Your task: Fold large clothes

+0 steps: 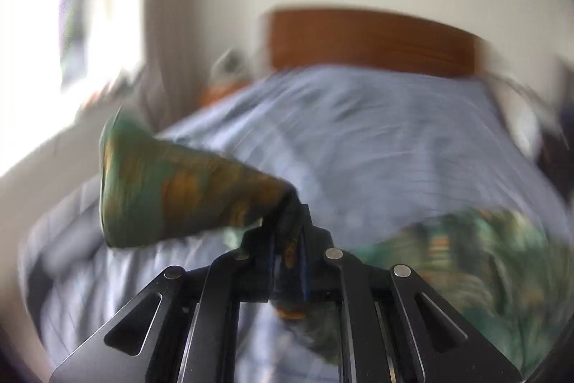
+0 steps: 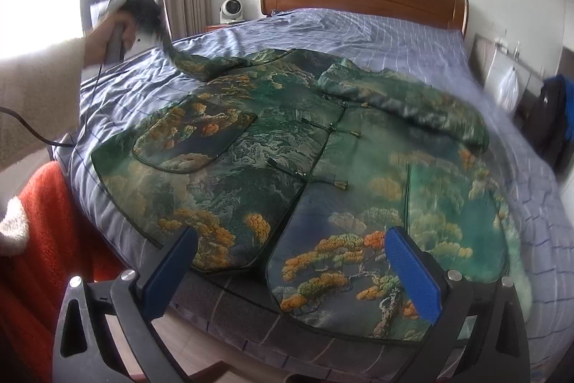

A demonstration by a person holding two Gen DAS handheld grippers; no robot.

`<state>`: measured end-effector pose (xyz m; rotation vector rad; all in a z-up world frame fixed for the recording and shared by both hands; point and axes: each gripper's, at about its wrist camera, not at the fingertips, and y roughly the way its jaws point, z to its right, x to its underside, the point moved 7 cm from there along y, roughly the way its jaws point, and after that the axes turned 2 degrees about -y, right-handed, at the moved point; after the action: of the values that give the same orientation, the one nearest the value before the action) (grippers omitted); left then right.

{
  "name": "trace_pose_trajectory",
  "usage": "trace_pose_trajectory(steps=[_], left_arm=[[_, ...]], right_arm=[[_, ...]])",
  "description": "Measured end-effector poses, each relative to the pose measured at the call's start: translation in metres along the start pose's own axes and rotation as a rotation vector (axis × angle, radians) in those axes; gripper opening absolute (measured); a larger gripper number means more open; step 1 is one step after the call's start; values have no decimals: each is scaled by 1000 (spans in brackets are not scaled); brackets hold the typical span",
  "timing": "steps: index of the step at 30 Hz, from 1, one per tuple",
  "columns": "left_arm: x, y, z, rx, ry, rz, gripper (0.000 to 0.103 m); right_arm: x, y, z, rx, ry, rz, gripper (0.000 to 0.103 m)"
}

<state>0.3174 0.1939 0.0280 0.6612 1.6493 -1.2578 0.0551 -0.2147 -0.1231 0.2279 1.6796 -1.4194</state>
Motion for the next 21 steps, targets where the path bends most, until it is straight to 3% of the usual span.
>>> trace_pose_trajectory(steps=[3, 7, 10, 11, 12, 14, 16, 18, 21], left_arm=[[-19, -42, 131, 129, 277, 119, 10], [9, -50, 254, 260, 448, 125, 10], [69, -30, 329, 315, 581, 3, 24], [102, -16, 351, 303, 638, -83, 45], [124, -6, 359, 279, 670, -132, 63], [156, -6, 362, 269, 705, -161, 69], [174, -19, 352, 318, 715, -195, 76], [178, -32, 337, 346, 702, -209, 86], [163, -50, 292, 395, 609, -243, 91]], right_arm=[[1, -2, 7, -3, 28, 14, 102], [3, -14, 19, 16, 66, 44, 102], [9, -22, 29, 38, 88, 46, 103], [12, -25, 32, 45, 95, 43, 102], [16, -27, 36, 52, 102, 37, 102], [21, -31, 42, 63, 115, 31, 102], [28, -37, 52, 76, 136, 28, 103], [35, -39, 62, 89, 165, 21, 103], [42, -35, 77, 98, 211, 1, 102]])
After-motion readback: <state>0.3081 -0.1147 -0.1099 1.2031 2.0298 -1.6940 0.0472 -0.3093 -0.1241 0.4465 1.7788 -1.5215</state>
